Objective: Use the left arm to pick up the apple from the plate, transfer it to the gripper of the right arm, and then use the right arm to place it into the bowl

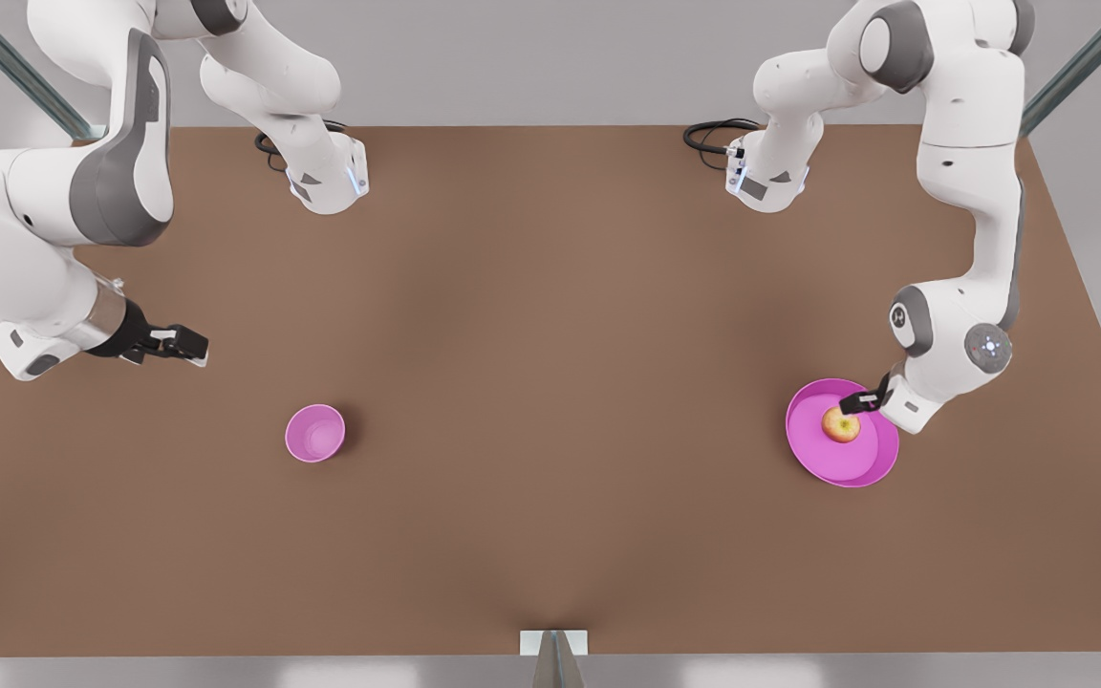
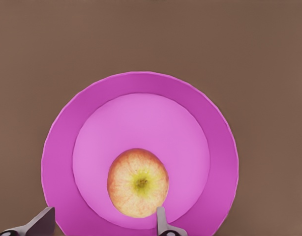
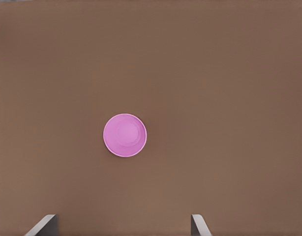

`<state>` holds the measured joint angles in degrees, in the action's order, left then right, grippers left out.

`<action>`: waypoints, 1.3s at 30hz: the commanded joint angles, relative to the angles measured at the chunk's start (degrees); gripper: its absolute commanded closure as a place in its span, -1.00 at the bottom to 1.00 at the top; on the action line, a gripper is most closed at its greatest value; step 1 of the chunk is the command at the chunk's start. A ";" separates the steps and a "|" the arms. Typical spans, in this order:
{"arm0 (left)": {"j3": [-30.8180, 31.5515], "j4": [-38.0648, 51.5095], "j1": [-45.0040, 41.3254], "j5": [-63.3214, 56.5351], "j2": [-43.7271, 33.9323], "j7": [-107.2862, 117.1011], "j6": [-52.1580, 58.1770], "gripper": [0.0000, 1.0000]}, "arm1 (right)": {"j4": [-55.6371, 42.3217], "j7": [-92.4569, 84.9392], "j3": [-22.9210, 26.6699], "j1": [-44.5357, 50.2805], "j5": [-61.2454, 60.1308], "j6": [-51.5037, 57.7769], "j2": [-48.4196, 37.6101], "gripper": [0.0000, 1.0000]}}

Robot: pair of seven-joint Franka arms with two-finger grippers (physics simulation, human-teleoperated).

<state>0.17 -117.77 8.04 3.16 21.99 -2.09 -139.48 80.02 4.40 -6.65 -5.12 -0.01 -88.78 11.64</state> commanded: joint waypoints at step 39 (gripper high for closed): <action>-0.17 -1.41 -2.68 3.26 8.68 -6.08 -11.60 -0.60 | 0.05 0.96 0.06 -0.15 -0.25 -0.78 0.22 -1.00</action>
<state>0.00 -119.21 5.38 6.35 30.62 -7.45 -151.03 80.10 5.39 -6.58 -5.27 -0.25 -89.56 11.93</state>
